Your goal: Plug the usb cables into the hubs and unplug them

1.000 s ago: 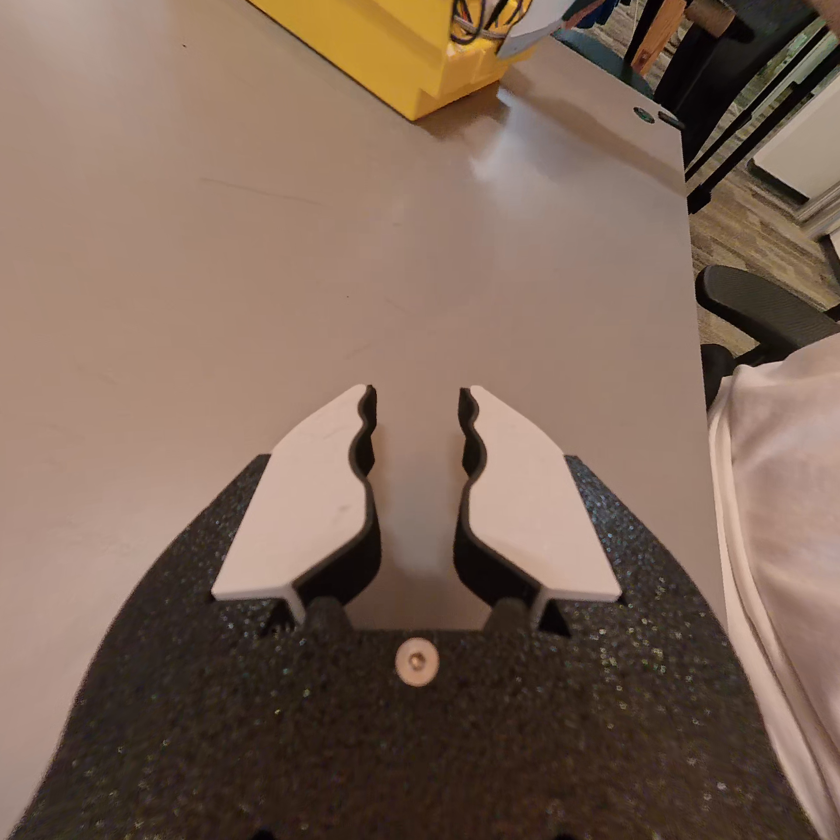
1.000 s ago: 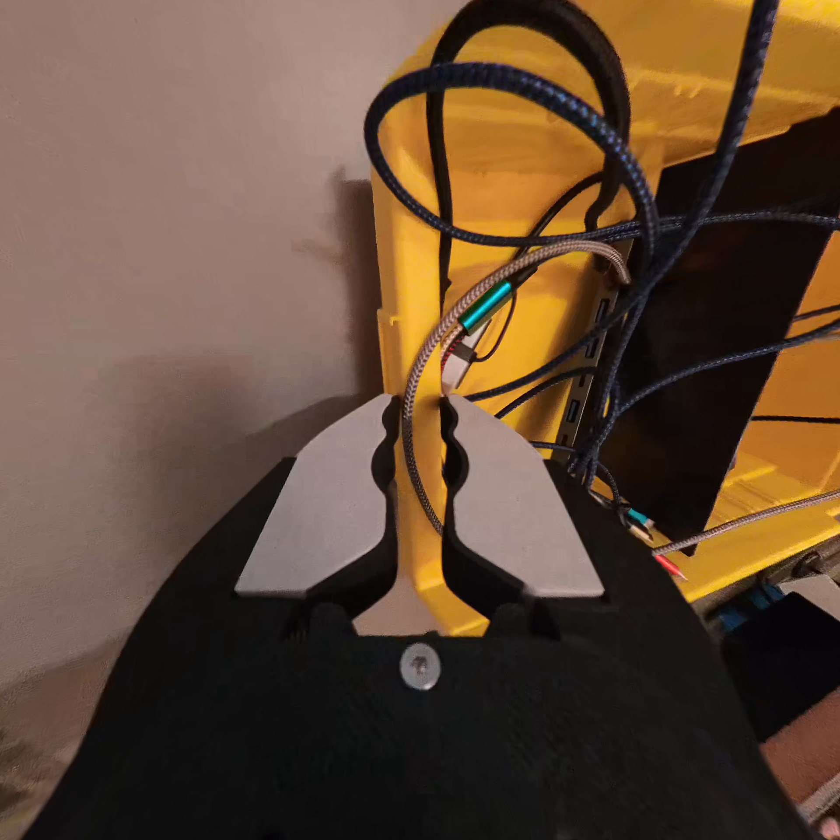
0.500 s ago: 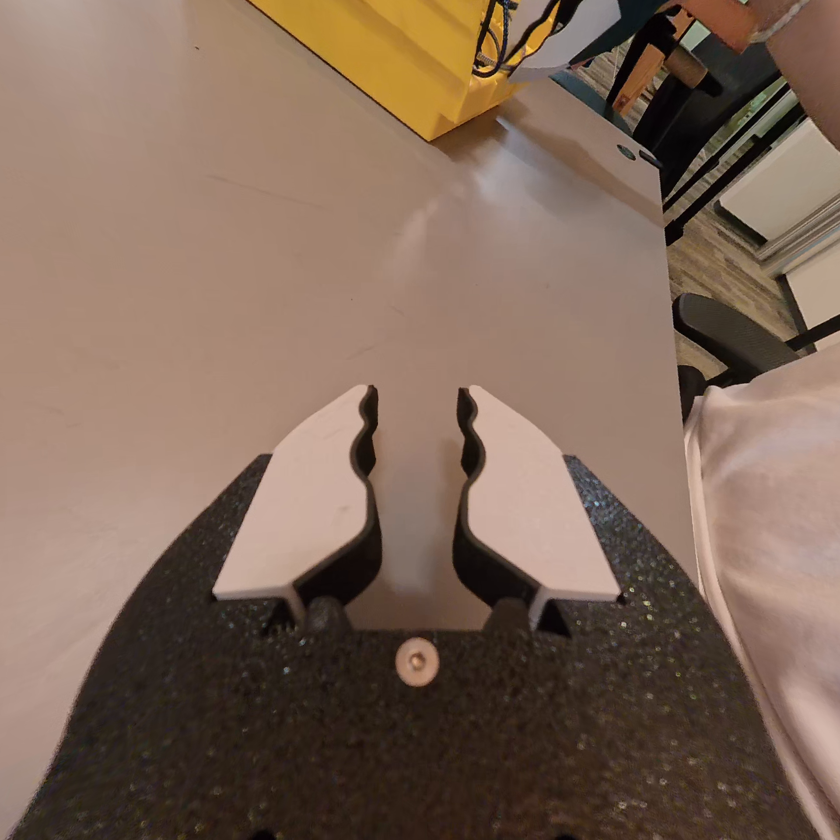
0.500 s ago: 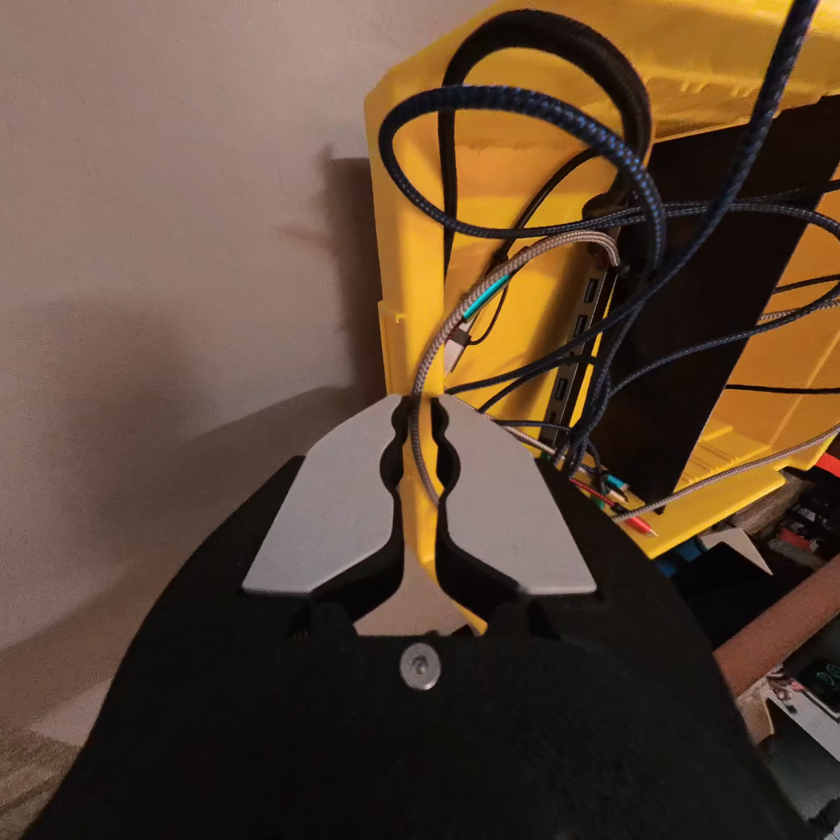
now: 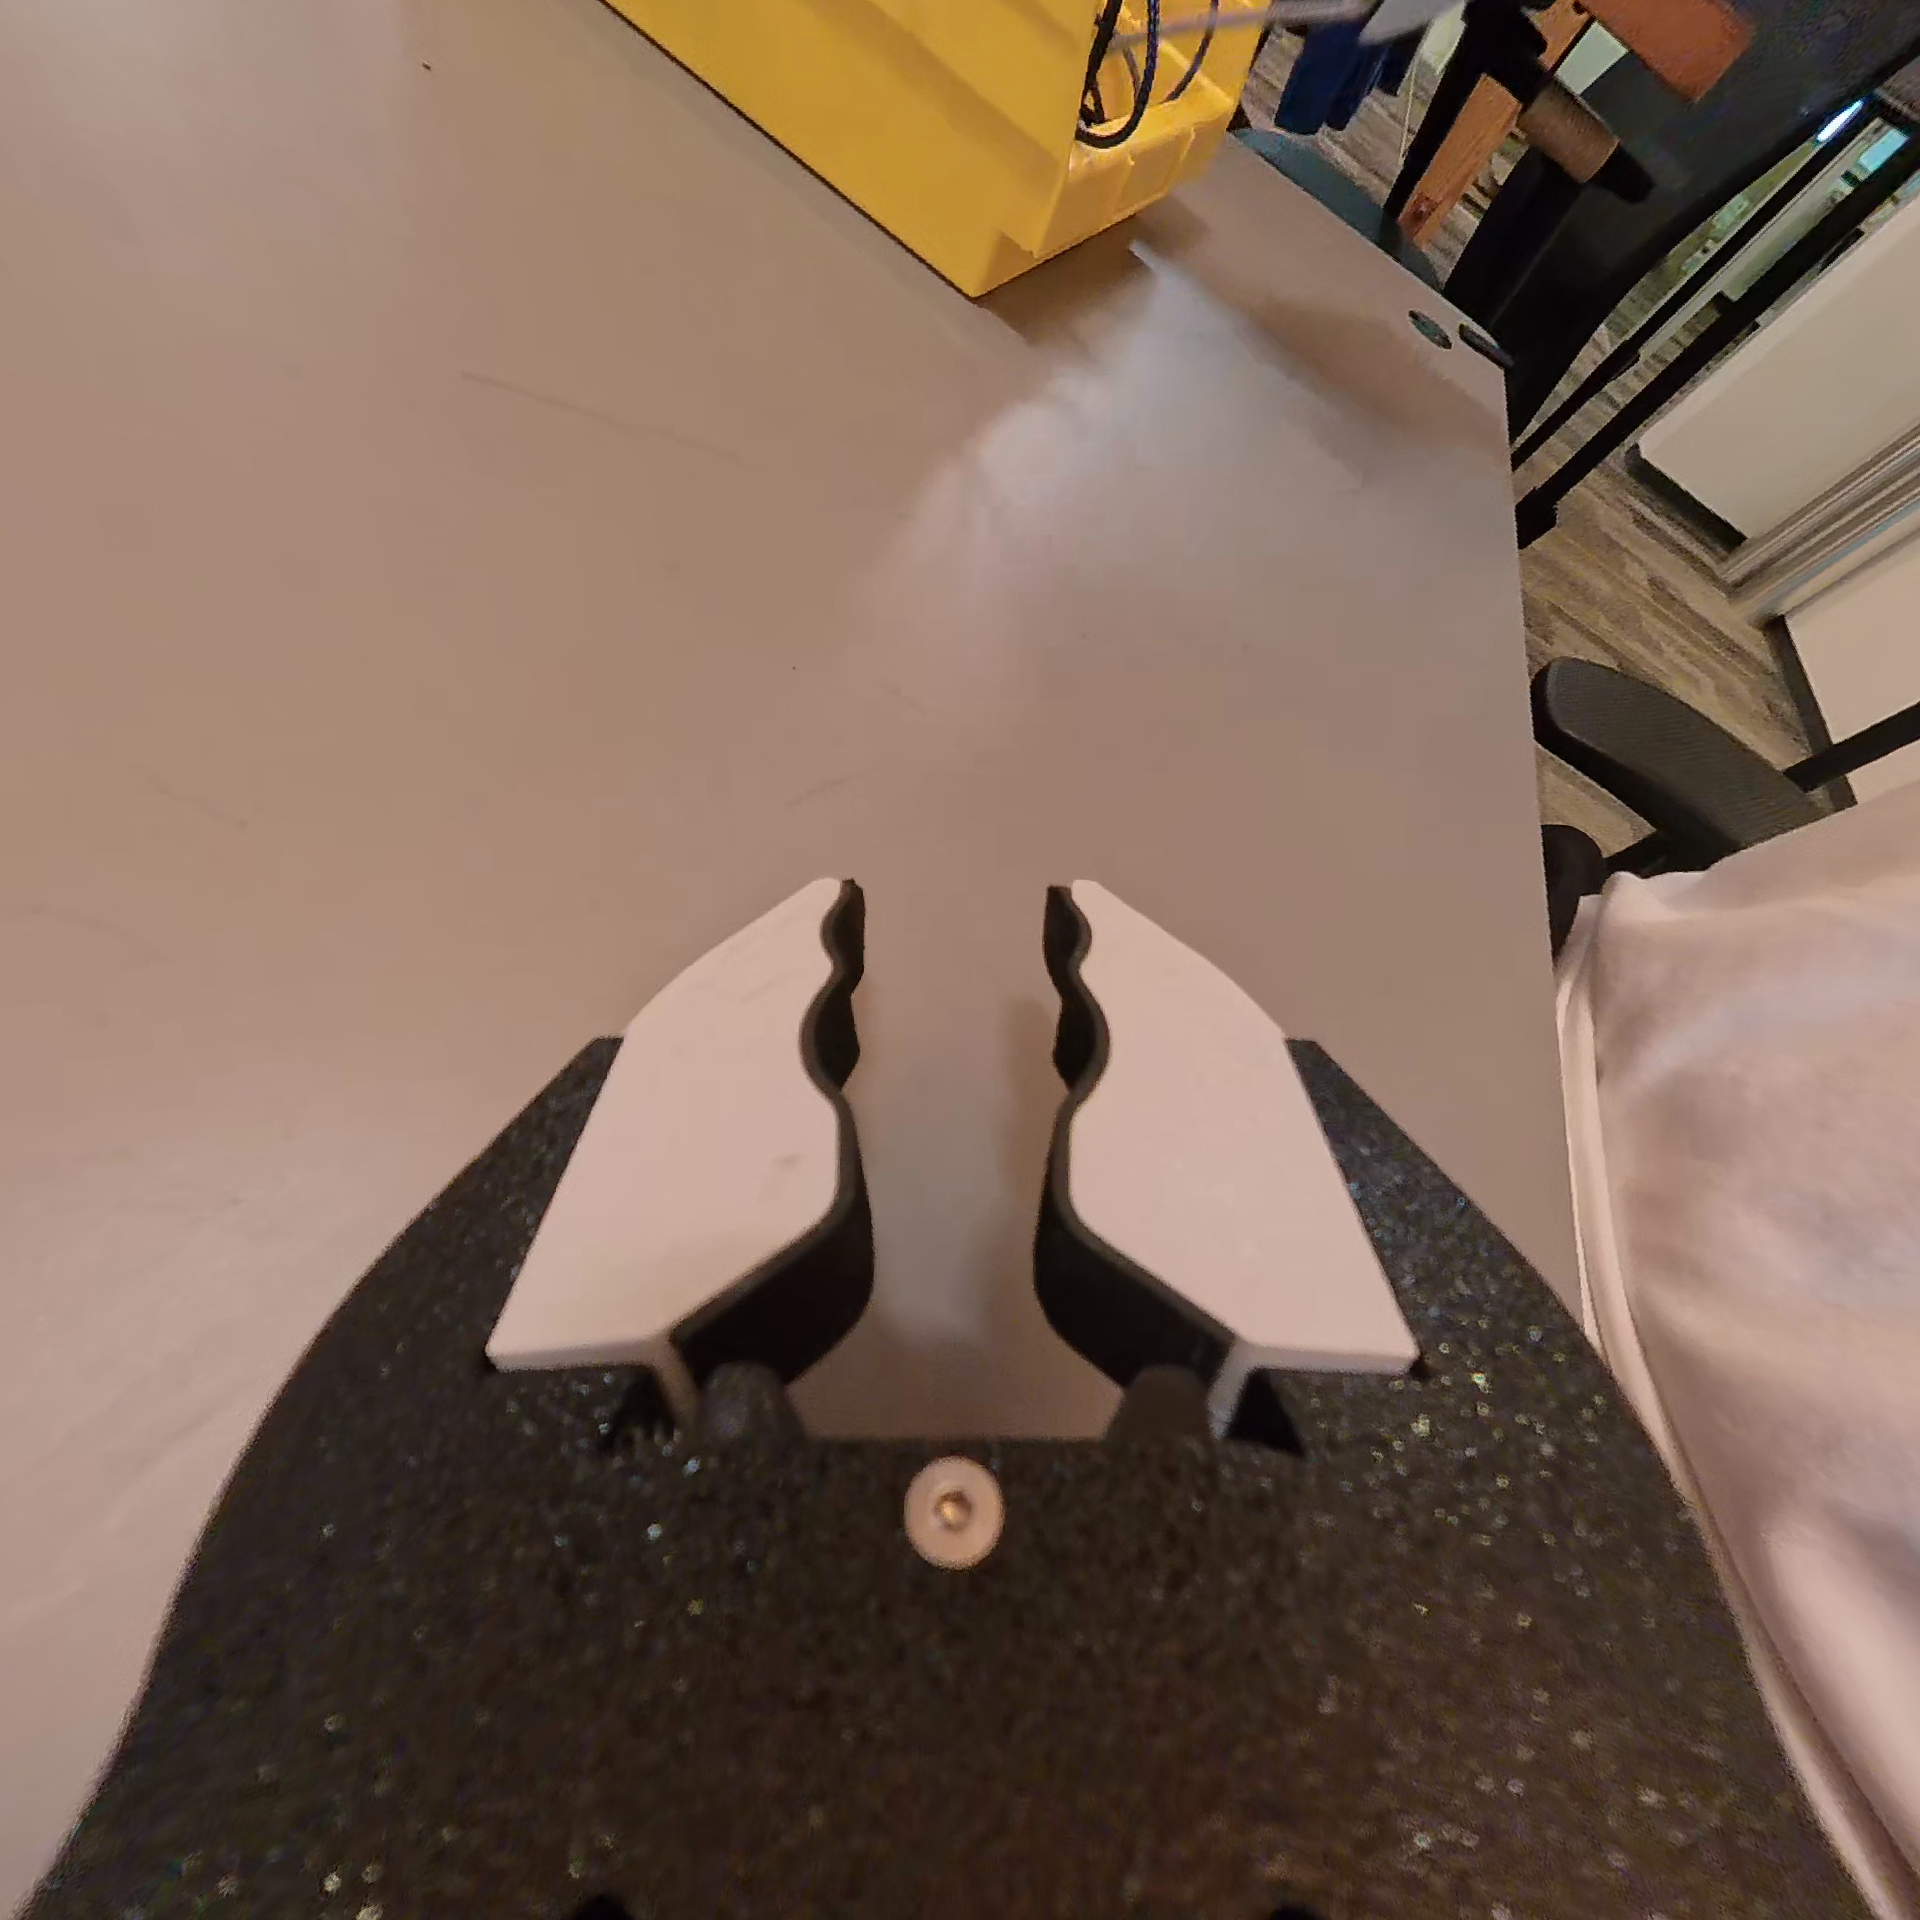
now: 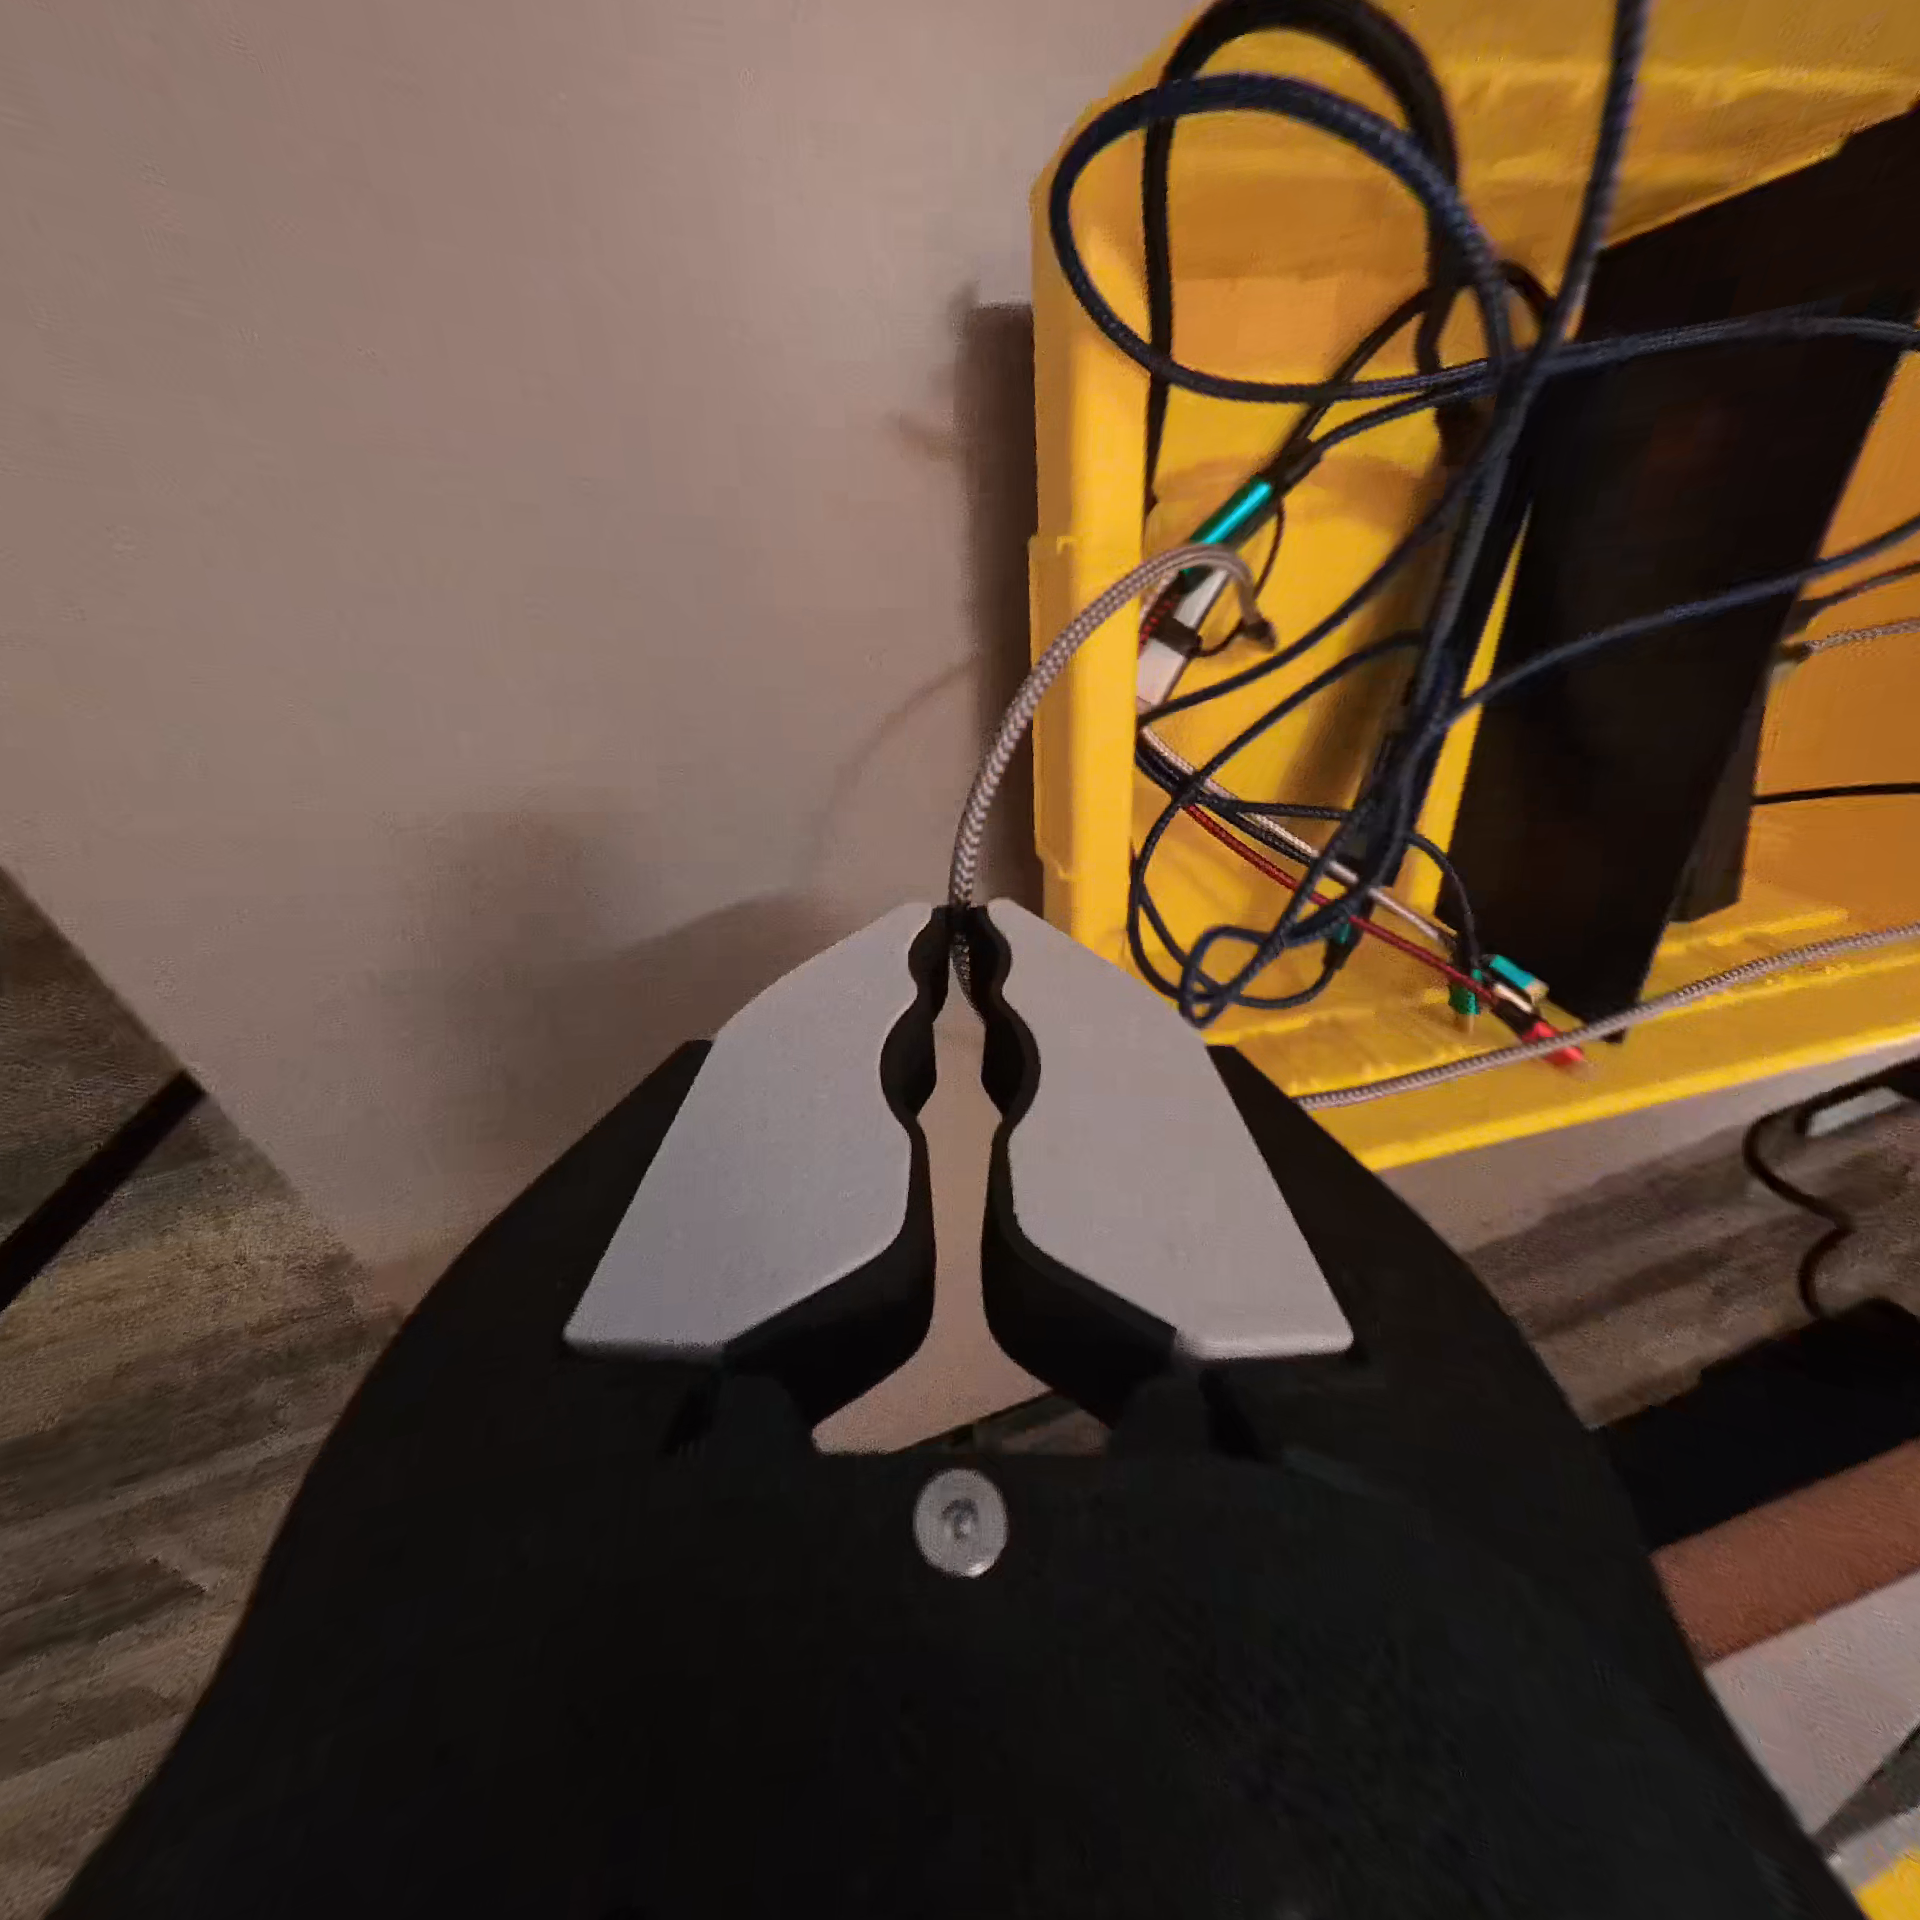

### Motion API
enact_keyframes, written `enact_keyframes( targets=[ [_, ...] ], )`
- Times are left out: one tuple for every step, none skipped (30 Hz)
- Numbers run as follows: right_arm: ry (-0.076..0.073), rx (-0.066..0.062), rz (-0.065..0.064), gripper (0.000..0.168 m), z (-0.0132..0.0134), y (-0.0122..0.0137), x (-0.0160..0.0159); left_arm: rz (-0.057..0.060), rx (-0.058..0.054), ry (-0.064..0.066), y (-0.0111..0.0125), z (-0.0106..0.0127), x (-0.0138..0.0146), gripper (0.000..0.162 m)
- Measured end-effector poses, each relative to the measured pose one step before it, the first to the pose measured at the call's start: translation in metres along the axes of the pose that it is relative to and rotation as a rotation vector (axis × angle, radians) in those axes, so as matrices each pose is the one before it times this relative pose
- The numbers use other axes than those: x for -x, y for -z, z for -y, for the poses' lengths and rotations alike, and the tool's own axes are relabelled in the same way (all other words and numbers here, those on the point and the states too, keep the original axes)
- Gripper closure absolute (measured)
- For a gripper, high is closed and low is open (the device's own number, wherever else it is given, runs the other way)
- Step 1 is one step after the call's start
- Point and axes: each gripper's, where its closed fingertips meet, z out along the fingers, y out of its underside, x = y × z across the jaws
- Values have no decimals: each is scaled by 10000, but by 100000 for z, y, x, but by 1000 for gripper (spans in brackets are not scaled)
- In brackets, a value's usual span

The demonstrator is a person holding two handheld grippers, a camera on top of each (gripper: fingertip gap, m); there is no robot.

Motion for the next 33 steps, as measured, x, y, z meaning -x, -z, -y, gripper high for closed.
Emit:
enact_keyframes(
  targets=[
    [-119, -226, -163, 165, -122, 1565, -610, -4, 14, 8, -13, -14, -3, 129],
    [-66, -283, -330, 165, 13, 1707, -938, 2, 18, 3, -21, -27, 5, 129],
    [-157, -317, -234, 165, 93, 1769, -927, 0, 27, 2, -33, -26, 6, 129],
    [-119, -364, -535, 165, 328, 1735, -1532, -4, 35, 3, -27, -36, 0, 129],
    [-55, -431, -752, 165, 548, 1638, -2000, 1, 39, 4, -36, -48, 3, 129],
    [-159, -407, -505, 165, 640, 1297, -1887, 7, 42, 3, -42, -37, 5, 129],
    [-283, -375, -593, 165, 687, 920, -2178, 4, 44, 0, -45, -48, 7, 129],
    [-316, -321, -621, 165, 708, 507, -2275, 2, 42, -2, -41, -51, 1, 129],
    [-334, -232, -227, 165, 636, 34, -1637, 6, 35, -6, -30, -32, -5, 129],
    [-239, -139, -30, 165, 580, -336, -1173, 6, 23, -10, -19, -24, 8, 129],
    [-126, -115, -427, 165, 566, -518, -1577, 0, 8, -10, -7, -10, -8, 129],
    [-84, 124, -90, 165, 277, -830, -1104, 0, -8, -3, 11, 11, 0, 129],
    [128, 378, 388, 165, -113, -1087, -82, 1, -25, 4, 18, 27, 6, 129],
    [305, 373, 371, 165, -199, -1344, 60, -4, -38, 13, 46, 43, 14, 129],
    [223, 324, 416, 165, -123, -1527, 217, -9, -47, 21, 47, 54, 8, 129],
    [270, 122, 626, 165, 196, -1701, 548, -15, -49, 28, 48, 55, 20, 129],
    [353, -21, 617, 165, 349, -1662, 673, -22, -44, 38, 52, 49, 3, 129],
    [377, 1, 389, 165, 368, -1630, 329, -22, -34, 53, 45, 32, 19, 129],
    [311, 217, 97, 165, 211, -1665, -190, -15, -28, 56, 33, 24, 28, 129],
    [254, 419, 61, 165, 2, -1532, -218, -6, -23, 44, 27, 27, 30, 129],
    [233, 298, 61, 165, 235, -1474, -186, -4, -12, 28, 9, 19, 26, 129],
    [109, 34, -51, 165, 665, -1478, -312, -5, -1, 12, 2, -1, 8, 129],
    [-114, -64, 41, 165, 692, -1300, -155, 0, 10, -3, -5, -7, 1, 129],
    [-259, -105, 294, 165, 641, -1241, 209, 5, 23, -16, -29, -17, -8, 129],
    [-315, -166, 57, 165, 511, -1214, -138, 10, 36, -23, -37, -41, -7, 129],
    [-358, -183, -185, 165, 375, -1328, -469, 9, 47, -28, -38, -46, -23, 129],
    [-430, -181, -108, 164, 143, -1121, -213, -4, 58, -25, -52, -69, -37, 129],
    [-521, -98, 54, 164, -104, -1076, 89, -18, 69, -17, -56, -91, -64, 129],
    [-542, 30, -60, 164, -376, -1012, -65, -12, 72, -15, -70, -89, -42, 129],
    [-429, 31, -431, 162, -428, -820, -610, 8, 67, -22, -69, -73, -16, 129],
    [-211, 87, -410, 153, -541, -532, -500, 12, 57, -30, -59, -65, -20, 129],
    [-108, 84, -265, 148, -537, -197, -309, 1, 45, -31, -44, -48, -28, 129],
    [-181, -97, -162, 144, -273, 56, -272, -2, 30, -23, -25, -28, -25, 129]
  ],
)
